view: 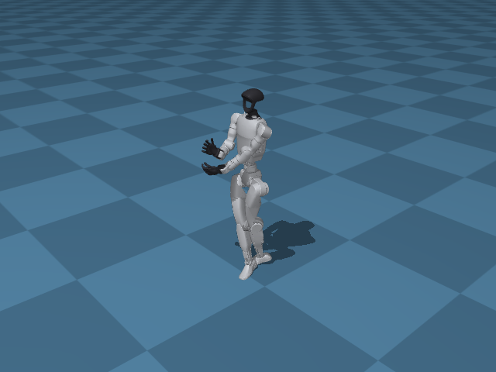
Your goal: Dance
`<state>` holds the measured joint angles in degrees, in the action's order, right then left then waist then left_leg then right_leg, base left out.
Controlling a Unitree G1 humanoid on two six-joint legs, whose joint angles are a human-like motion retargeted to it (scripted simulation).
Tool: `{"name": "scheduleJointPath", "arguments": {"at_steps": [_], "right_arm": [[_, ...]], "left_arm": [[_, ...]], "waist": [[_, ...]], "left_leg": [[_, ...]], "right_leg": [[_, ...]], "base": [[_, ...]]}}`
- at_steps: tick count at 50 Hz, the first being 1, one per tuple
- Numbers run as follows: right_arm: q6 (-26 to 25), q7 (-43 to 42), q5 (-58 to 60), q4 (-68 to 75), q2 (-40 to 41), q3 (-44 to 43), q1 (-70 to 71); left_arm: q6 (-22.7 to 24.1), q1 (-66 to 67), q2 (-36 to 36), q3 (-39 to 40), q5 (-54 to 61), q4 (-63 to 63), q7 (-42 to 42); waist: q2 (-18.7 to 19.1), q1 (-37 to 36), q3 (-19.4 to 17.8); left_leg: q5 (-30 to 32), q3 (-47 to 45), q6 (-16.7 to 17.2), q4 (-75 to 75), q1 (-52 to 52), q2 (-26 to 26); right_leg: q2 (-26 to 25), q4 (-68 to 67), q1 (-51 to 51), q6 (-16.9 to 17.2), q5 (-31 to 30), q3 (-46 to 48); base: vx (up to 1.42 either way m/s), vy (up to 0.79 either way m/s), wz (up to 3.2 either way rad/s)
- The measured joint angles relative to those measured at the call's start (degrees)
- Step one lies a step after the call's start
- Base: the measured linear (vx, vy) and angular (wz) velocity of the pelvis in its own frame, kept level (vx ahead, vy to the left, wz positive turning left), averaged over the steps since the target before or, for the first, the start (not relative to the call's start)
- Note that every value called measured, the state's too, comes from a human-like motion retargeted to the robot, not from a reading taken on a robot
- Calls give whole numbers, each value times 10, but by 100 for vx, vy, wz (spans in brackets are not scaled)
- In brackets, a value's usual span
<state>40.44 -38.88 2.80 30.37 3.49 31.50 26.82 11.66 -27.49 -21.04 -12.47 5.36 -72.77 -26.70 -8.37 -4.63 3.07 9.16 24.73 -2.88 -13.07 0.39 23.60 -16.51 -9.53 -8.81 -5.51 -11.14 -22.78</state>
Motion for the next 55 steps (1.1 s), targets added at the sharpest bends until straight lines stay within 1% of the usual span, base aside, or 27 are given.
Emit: {"name": "scheduleJointPath", "arguments": {"at_steps": [3,5,7,8,9,10,11,12,15,17,19,20,22,24,25,27,30,34,37,38,40,43,45,47,50,53,55], "right_arm": [[-19,86,-30,-5,-7,34,-3],[-29,139,-53,-12,-7,43,-4],[-37,189,-77,-14,-2,45,-1],[-41,214,-91,-14,1,44,3],[-48,244,-110,-12,3,46,7],[-56,276,-131,-10,5,47,12],[-67,305,-152,-7,7,49,16],[-78,335,-173,-4,8,48,20],[-142,477,-259,-2,-6,27,36],[-214,589,-323,-10,-32,9,35],[-295,690,-372,-19,-61,-14,19],[-342,746,-395,-25,-81,-28,10],[-448,868,-421,-35,-132,-70,-5],[-539,988,-416,-26,-176,-137,-23],[-576,1042,-410,-14,-196,-176,-32],[-619,1099,-396,25,-231,-257,-61],[-620,1091,-406,100,-275,-391,-112],[-589,1015,-456,199,-321,-573,-162],[-558,957,-492,265,-350,-701,-186],[-543,936,-505,283,-360,-740,-193],[-514,898,-527,314,-379,-811,-204],[-478,858,-541,354,-415,-898,-217],[-459,837,-541,387,-444,-950,-229],[-449,813,-536,424,-478,-997,-252],[-434,774,-508,481,-525,-1082,-295],[-418,713,-488,527,-541,-1186,-325],[-414,661,-500,546,-543,-1253,-339]], "left_arm": [[-55,-4,-4,-10,-15,11,-92],[-87,-15,-5,-31,-1,17,-137],[-112,-23,-7,-58,21,29,-186],[-123,-24,-7,-68,29,37,-213],[-136,-24,-5,-74,34,46,-243],[-149,-24,-2,-79,38,55,-274],[-164,-24,2,-85,39,64,-304],[-178,-24,6,-92,38,73,-335],[-211,-23,41,-102,7,103,-443],[-207,-21,93,-105,-25,127,-515],[-191,-6,162,-101,-59,150,-574],[-182,7,199,-95,-74,161,-603],[-183,35,274,-54,-85,168,-649],[-208,65,341,7,-81,155,-658],[-224,81,373,44,-76,142,-658],[-256,116,440,126,-61,106,-654],[-287,167,538,242,-33,54,-609],[-286,216,650,408,20,-16,-486],[-266,246,712,553,78,-66,-372],[-255,254,728,606,96,-81,-332],[-227,272,757,708,138,-109,-254],[-180,308,801,830,208,-149,-134],[-130,325,815,896,252,-163,-49],[-73,331,820,939,306,-162,31],[-5,336,829,970,382,-168,109],[26,323,838,987,414,-172,146],[26,309,843,984,423,-176,164]], "waist": [[-8,-7,-15],[-18,1,-22],[-30,14,-24],[-40,19,-27],[-54,19,-36],[-71,15,-47],[-75,5,-62],[-79,-3,-72],[-74,-26,-72],[-63,-43,-70],[-43,-55,-68],[-30,-59,-69],[-14,-70,-73],[7,-69,-64],[17,-67,-57],[35,-66,-42],[57,-68,-32],[52,-83,-33],[31,-99,-29],[27,-104,-28],[21,-106,-27],[23,-96,-28],[21,-87,-28],[20,-83,-24],[22,-65,-18],[20,-43,-11],[18,-31,-10]], "left_leg": [[6,-31,-23,15,7,-3],[7,-61,-74,18,3,-1],[3,-84,-117,20,-2,6],[-2,-91,-120,17,-8,11],[-25,-85,-107,2,-9,15],[-57,-71,-87,-19,-8,18],[-67,-87,-75,-29,-19,24],[-75,-98,-69,-38,-29,27],[-79,-124,-89,-48,-51,9],[-81,-145,-86,-38,-52,-15],[-78,-165,-109,-15,-28,-27],[-74,-169,-121,3,-10,-29],[-83,-182,-119,12,-7,-45],[-96,-195,-114,4,-23,-70],[-103,-200,-111,-3,-33,-85],[-110,-208,-102,-14,-44,-109],[-118,-205,-90,-32,-48,-134],[-128,-198,-78,-40,-41,-138],[-132,-215,-68,-30,-35,-137],[-135,-220,-63,-28,-31,-140],[-142,-222,-56,-20,-20,-146],[-144,-216,-43,2,1,-163],[-145,-216,-33,17,13,-178],[-146,-226,-27,29,21,-193],[-149,-228,-13,33,24,-218],[-152,-229,0,26,15,-245],[-146,-228,10,23,12,-259]], "right_leg": [[-14,6,9,4,-31,-29],[-11,11,6,13,-55,-25],[11,17,-3,78,-42,26],[28,21,-8,142,-24,64],[23,20,-7,180,-19,113],[7,17,-4,205,-21,168],[-3,16,-21,205,-100,261],[-4,22,-35,205,-143,316],[54,80,-55,205,-33,301],[88,100,-63,205,28,340],[153,101,-51,194,54,361],[188,94,-41,178,55,369],[225,76,-35,110,42,421],[257,57,-37,57,39,431],[274,47,-39,40,38,423],[299,19,-39,18,33,382],[336,-33,-23,1,2,347],[374,-63,8,51,-91,311],[377,-17,38,123,-180,269],[376,0,48,147,-173,263],[369,18,63,166,-150,247],[357,20,78,171,-89,255],[353,19,86,178,-51,266],[347,11,86,183,-14,273],[342,-1,93,194,39,296],[331,-4,102,205,75,317],[332,-11,106,205,100,334]], "base": [[-24,-6,-173],[-40,-7,-122],[-44,-8,-86],[-42,-54,-104],[-27,-119,-138],[-50,-177,-206],[-76,-166,-228],[-99,-79,-192],[-71,57,-149],[-46,55,-185],[-20,90,-158],[-27,67,-156],[-48,17,-158],[-57,-7,-107],[-37,-6,-74],[-22,-8,-53],[-18,-12,-15],[-24,-15,-11],[-21,-17,-37],[-26,-22,-44],[-23,-20,-31],[-28,-20,-8],[-34,-21,6],[-33,-18,6],[-30,-20,40],[-30,-25,60],[-33,-20,57]]}}
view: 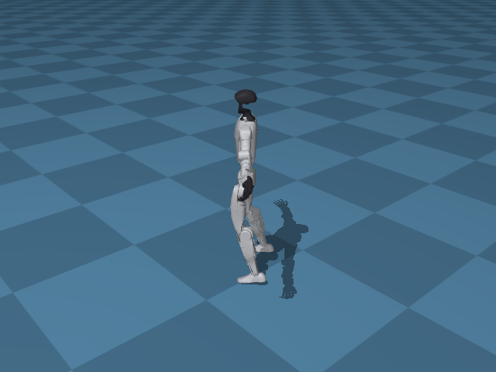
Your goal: Dance
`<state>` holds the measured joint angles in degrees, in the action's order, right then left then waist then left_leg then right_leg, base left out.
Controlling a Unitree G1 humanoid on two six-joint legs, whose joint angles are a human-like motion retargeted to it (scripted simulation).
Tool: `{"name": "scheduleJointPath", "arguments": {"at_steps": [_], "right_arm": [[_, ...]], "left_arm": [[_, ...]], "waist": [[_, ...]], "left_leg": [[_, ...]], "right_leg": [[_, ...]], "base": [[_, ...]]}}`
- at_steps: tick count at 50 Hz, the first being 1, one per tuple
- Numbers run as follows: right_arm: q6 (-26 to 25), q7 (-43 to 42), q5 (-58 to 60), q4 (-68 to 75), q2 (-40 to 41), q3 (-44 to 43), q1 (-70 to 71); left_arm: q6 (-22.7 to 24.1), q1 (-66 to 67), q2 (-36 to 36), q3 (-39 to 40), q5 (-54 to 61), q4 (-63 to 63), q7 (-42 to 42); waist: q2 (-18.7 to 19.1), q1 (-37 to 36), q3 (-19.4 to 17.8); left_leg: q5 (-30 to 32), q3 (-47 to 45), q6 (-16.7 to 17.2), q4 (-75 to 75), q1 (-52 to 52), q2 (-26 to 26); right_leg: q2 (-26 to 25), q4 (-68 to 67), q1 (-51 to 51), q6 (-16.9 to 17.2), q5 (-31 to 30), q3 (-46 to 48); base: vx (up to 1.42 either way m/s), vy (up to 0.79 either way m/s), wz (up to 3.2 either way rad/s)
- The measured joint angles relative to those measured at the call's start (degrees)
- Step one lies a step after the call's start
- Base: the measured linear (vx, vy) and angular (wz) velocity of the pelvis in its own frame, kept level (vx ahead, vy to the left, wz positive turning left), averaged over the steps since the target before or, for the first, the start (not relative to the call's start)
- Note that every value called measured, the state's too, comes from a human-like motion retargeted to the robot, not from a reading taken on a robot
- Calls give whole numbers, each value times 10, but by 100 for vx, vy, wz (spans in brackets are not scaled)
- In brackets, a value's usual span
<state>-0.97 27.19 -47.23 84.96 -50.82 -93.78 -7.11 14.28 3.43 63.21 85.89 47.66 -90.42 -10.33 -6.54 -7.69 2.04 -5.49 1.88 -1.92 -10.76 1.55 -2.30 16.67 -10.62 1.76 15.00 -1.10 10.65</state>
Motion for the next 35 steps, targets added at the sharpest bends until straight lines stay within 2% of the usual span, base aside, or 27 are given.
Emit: {"name": "scheduleJointPath", "arguments": {"at_steps": [6,10,13,17,22,23,25,30,32,33,35], "right_arm": [[22,-97,-70,6,25,-125,-27],[25,-197,-96,13,35,-168,-53],[47,-282,-99,17,33,-188,-67],[71,-364,-110,18,9,-201,-85],[91,-418,-83,13,-56,-199,-91],[96,-427,-75,11,-73,-193,-90],[110,-450,-58,-4,-107,-174,-81],[164,-522,-13,-127,-154,-77,-4],[185,-540,9,-200,-158,-19,42],[195,-549,22,-238,-156,12,65],[210,-567,44,-311,-153,73,101]], "left_arm": [[-2,-32,7,-27,-22,-14,66],[4,-61,13,-50,-36,-21,121],[-10,-89,24,-68,-40,-28,179],[-19,-137,39,-110,-58,-32,213],[-62,-250,48,-209,-110,-42,231],[-65,-280,44,-234,-120,-41,230],[-61,-354,27,-298,-136,-37,217],[-37,-539,-76,-437,-154,-25,155],[-17,-595,-132,-467,-139,-20,123],[-9,-619,-160,-477,-129,-19,108],[6,-657,-217,-488,-111,-15,78]], "waist": [[-9,26,4],[-23,44,4],[-36,54,11],[-52,81,23],[-60,143,43],[-58,157,48],[-51,187,58],[-26,240,56],[-28,254,50],[-33,261,50],[-47,277,55]], "left_leg": [[70,-51,-3,2,6,-47],[133,-96,-23,4,13,-74],[185,-152,-42,13,22,-94],[241,-230,-67,21,39,-116],[308,-308,-70,25,48,-152],[324,-303,-64,23,43,-159],[354,-279,-18,12,29,-184],[355,-209,158,-61,-13,-282],[355,-179,147,-85,-28,-303],[355,-173,121,-92,-32,-312],[355,-196,46,-88,-30,-330]], "right_leg": [[-26,-3,7,-29,43,22],[-48,-1,3,-49,46,12],[-69,3,-6,-66,50,-7],[-98,0,-16,-89,55,-39],[-135,-20,-29,-111,75,-58],[-145,-26,-35,-115,79,-66],[-169,-39,-48,-127,89,-72],[-242,-88,-75,-154,122,-85],[-258,-109,-81,-162,135,-95],[-262,-116,-84,-167,141,-103],[-262,-133,-91,-174,152,-113]], "base": [[-31,-25,4],[-34,-28,-26],[-36,-30,-73],[-34,-30,-76],[-34,-26,-36],[-39,-23,-22],[-38,-20,-13],[-32,-16,-6],[-23,-12,-10],[-22,-16,-17],[-21,-19,-16]]}}
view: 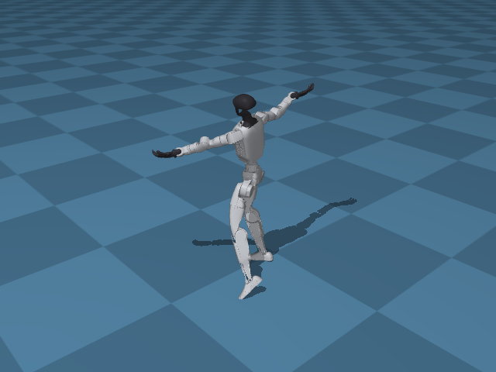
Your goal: Dance
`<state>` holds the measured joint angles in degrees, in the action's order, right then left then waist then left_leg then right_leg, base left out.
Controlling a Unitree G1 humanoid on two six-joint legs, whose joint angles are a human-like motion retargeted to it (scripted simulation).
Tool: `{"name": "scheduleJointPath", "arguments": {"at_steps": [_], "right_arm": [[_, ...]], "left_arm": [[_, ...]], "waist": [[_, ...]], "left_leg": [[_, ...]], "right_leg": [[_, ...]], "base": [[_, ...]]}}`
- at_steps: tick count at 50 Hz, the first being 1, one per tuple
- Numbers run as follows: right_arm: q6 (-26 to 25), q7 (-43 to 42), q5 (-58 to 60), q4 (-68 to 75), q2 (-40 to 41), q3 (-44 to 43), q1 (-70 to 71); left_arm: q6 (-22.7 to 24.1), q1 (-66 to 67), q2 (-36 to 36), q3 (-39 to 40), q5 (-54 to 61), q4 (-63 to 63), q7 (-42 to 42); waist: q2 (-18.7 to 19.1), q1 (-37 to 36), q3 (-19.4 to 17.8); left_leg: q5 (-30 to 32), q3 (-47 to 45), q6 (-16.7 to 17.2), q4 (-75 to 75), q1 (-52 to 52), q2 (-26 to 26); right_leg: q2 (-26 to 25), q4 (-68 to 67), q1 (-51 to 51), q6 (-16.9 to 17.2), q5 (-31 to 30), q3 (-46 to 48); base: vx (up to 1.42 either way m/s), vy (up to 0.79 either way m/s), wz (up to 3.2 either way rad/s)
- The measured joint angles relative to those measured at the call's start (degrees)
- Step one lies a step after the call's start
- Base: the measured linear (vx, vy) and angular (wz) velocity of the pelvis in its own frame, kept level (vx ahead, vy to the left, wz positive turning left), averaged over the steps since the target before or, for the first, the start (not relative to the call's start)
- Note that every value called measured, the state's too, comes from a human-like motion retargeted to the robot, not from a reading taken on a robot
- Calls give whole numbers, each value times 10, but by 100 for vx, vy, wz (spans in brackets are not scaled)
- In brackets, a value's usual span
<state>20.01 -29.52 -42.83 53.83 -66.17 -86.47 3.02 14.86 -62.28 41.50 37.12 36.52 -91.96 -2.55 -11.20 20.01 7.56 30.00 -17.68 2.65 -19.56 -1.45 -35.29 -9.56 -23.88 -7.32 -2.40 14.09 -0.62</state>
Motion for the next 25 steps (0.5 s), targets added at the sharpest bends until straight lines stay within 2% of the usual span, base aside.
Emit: {"name": "scheduleJointPath", "arguments": {"at_steps": [2,5,10,13,15,20,25], "right_arm": [[18,-29,36,-83,11,66,39],[47,-83,100,-197,19,145,82],[92,-214,252,-381,19,229,107],[103,-262,328,-485,16,251,93],[104,-264,363,-549,11,256,82],[82,-213,388,-690,-14,285,68],[73,-137,449,-799,-38,253,25]], "left_arm": [[17,-27,-53,-4,26,5,-25],[36,-61,-125,-11,57,8,-49],[53,-95,-241,-23,82,10,-70],[62,-101,-313,-29,95,13,-73],[64,-102,-357,-31,110,16,-78],[65,-92,-436,-46,157,14,-75],[59,-70,-498,-59,184,4,-74]], "waist": [[-8,16,0],[-13,44,-2],[-10,68,-12],[-7,70,-7],[-6,85,3],[0,118,2],[1,133,4]], "left_leg": [[0,-6,-54,-17,-7,-19],[0,15,-111,-26,-25,-33],[0,30,-116,-40,-34,-49],[0,30,-115,-23,-30,-45],[-1,-3,-85,28,-8,-46],[-12,16,44,83,27,-59],[-35,-10,108,107,43,-73]], "right_leg": [[-10,-28,-8,-6,16,-12],[-26,-62,-26,-12,32,-24],[-54,-125,-55,-10,58,-35],[-68,-148,-76,-11,64,-37],[-68,-156,-96,-8,63,-28],[-76,-203,-122,5,82,-3],[-82,-235,-141,16,98,11]], "base": [[-19,-15,-21],[-22,-12,-8],[-13,-6,-13],[-8,-10,-18],[-7,-14,20],[-1,-3,5],[0,-8,11]]}}
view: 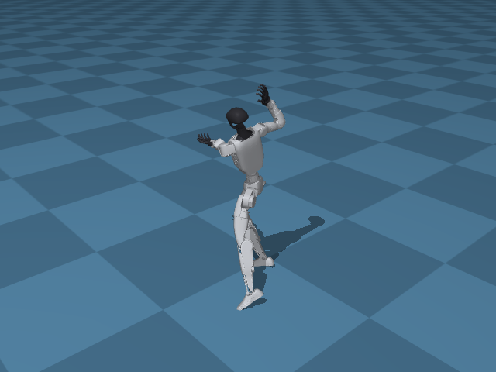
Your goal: Dance
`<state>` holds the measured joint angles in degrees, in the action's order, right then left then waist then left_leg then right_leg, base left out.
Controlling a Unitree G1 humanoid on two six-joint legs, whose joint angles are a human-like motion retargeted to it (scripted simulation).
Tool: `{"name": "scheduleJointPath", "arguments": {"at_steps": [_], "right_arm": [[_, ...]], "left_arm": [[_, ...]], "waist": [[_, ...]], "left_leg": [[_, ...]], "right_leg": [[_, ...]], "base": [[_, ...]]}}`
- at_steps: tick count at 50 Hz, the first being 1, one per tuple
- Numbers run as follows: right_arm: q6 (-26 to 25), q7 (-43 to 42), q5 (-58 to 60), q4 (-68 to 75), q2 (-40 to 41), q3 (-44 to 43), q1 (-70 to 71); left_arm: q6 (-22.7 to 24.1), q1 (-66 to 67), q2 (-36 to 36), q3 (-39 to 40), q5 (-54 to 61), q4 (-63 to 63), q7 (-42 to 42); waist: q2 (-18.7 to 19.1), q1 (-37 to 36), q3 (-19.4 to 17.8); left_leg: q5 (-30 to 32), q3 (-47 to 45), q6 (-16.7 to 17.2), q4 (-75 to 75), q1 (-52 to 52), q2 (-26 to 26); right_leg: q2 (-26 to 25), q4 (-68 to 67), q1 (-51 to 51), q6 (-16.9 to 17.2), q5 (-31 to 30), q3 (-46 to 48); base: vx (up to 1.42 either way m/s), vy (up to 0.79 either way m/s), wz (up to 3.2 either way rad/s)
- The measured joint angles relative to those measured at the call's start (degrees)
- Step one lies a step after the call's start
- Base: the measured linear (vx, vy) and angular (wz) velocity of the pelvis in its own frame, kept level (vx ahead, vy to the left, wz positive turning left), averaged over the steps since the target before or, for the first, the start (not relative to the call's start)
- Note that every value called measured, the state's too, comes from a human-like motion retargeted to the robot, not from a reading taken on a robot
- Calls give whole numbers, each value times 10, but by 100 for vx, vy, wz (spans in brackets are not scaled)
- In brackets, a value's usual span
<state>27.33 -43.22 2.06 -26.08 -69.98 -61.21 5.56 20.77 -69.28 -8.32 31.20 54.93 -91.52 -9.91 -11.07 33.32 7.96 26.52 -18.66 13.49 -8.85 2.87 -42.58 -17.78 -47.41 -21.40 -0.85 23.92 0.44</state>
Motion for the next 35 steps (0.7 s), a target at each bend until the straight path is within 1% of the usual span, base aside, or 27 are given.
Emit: {"name": "scheduleJointPath", "arguments": {"at_steps": [2,5,8,10,15,18,20,22,23,24,26,27,28,29,30,31,32,33,35], "right_arm": [[0,12,47,-39,-7,-20,-19],[6,27,116,-94,-16,-46,-43],[34,56,176,-140,-17,-72,-75],[55,91,176,-158,-20,-80,-94],[68,133,181,-150,-43,-78,-125],[68,151,180,-150,-56,-81,-142],[74,166,167,-157,-53,-92,-147],[79,187,174,-160,-45,-108,-151],[81,192,182,-164,-36,-117,-153],[84,195,189,-166,-27,-124,-151],[94,199,200,-166,-2,-136,-136],[99,203,206,-165,14,-141,-125],[102,209,215,-165,32,-145,-113],[98,221,215,-164,54,-145,-99],[89,234,211,-161,78,-143,-83],[75,258,195,-152,99,-140,-73],[61,281,178,-144,120,-136,-62],[48,303,164,-135,141,-130,-51],[29,330,139,-108,177,-118,-30]], "left_arm": [[-10,13,-17,-11,11,-9,-3],[-25,33,-31,-26,19,-27,0],[-47,52,-37,-28,26,-41,6],[-67,58,-37,-31,41,-49,8],[-122,62,-35,-36,24,-53,24],[-169,55,-34,-40,-24,-44,45],[-188,52,-32,-45,-42,-33,39],[-220,48,-26,-46,-53,-24,26],[-248,45,-19,-46,-60,-20,14],[-276,40,-12,-48,-68,-15,-3],[-324,31,4,-57,-89,-5,-52],[-343,26,14,-64,-100,2,-84],[-358,21,24,-74,-113,12,-122],[-372,20,38,-85,-131,23,-168],[-385,20,54,-98,-152,34,-218],[-396,23,70,-109,-171,44,-262],[-404,26,87,-116,-191,55,-304],[-408,30,103,-118,-210,67,-341],[-407,36,141,-119,-242,90,-414]], "waist": [[1,5,2],[-8,17,13],[-12,24,16],[-13,24,13],[5,9,2],[9,-7,-2],[7,-24,-4],[9,-38,-4],[12,-45,-3],[16,-51,-3],[27,-62,-1],[30,-64,4],[29,-61,12],[30,-64,17],[33,-70,21],[36,-85,21],[39,-101,22],[37,-118,22],[28,-145,24]], "left_leg": [[-10,-9,14,4,0,-2],[-10,-12,15,11,-7,21],[-4,-15,15,18,-2,30],[-2,-17,15,20,2,29],[15,-25,10,22,19,5],[34,-22,-28,-2,10,8],[35,-18,-62,-45,-7,10],[35,-27,-80,-76,-22,15],[35,-35,-73,-82,-27,20],[35,-39,-55,-83,-31,27],[35,-49,-4,-70,-36,50],[35,-58,15,-60,-42,73],[35,-72,15,-51,-58,115],[35,-78,15,-45,-67,144],[35,-81,15,-40,-73,166],[35,-85,15,-39,-64,167],[35,-92,3,-39,-55,170],[35,-104,-35,-40,-47,178],[35,-125,-137,-41,-50,211]], "right_leg": [[0,-12,-9,2,7,4],[21,-33,-19,10,20,-1],[28,-46,-20,12,30,-3],[25,-47,-17,11,32,-3],[3,-18,8,-1,22,4],[7,17,33,-6,6,-7],[13,44,54,-10,-7,-18],[23,77,71,-15,-24,-24],[27,96,77,-18,-35,-24],[31,117,83,-21,-47,-23],[39,165,95,-28,-76,-19],[52,187,97,-28,-90,-15],[83,204,92,-21,-103,-10],[100,224,93,-19,-117,-4],[111,246,97,-19,-132,2],[103,276,115,-26,-148,5],[99,305,133,-32,-164,6],[101,329,149,-37,-179,3],[126,358,164,-37,-199,3]], "base": [[2,-3,21],[4,3,22],[6,0,16],[5,-2,8],[9,-1,-6],[9,5,-13],[8,7,-27],[7,8,-15],[6,10,-6],[5,12,-2],[2,17,17],[-4,31,57],[-7,37,63],[-7,36,52],[3,17,-3],[11,3,-40],[16,-7,-71],[12,0,-62],[6,15,-35]]}}
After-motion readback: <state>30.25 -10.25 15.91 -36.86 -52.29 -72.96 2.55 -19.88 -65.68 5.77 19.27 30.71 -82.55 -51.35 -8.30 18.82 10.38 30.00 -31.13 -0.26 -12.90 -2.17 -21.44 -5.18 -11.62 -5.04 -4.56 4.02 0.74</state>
